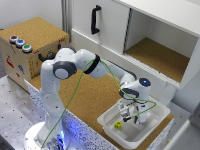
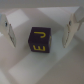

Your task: Put the purple object on the table

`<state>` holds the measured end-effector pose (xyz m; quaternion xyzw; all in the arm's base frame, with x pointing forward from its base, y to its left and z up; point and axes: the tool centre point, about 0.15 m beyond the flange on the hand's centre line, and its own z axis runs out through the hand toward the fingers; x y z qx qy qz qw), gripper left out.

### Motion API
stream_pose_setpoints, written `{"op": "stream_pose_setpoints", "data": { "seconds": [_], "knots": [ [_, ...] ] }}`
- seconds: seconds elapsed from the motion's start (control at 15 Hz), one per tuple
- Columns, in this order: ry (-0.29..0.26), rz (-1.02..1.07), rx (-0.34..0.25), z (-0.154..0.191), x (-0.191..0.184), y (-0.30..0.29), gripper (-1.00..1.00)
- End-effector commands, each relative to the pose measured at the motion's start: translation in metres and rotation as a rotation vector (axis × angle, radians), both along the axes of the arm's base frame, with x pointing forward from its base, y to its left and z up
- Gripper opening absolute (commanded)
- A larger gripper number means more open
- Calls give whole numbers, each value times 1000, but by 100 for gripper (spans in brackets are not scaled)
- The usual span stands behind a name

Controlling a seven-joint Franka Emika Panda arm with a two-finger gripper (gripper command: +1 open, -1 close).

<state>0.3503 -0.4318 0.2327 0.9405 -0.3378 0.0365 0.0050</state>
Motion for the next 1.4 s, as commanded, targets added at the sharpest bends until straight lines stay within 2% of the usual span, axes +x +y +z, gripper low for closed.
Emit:
{"op": "stream_pose_setpoints", "data": {
  "seconds": [0.0,0.4,0.53,0.6,0.8,0.93,1.07,1.2,1.33],
  "knots": [
    [9,24,-44,-14,22,-2,-100],
    [42,30,-44,-23,13,-4,-100],
    [32,25,-41,-20,10,-4,-100],
    [15,30,-45,-13,11,-3,-100],
    [-92,98,-65,31,25,7,-100],
    [-127,172,-83,55,34,18,-100],
    [-181,276,-9,77,47,34,-100],
    [-202,382,29,98,59,60,-100],
    [-214,464,7,116,65,87,-100]
  ]
}}
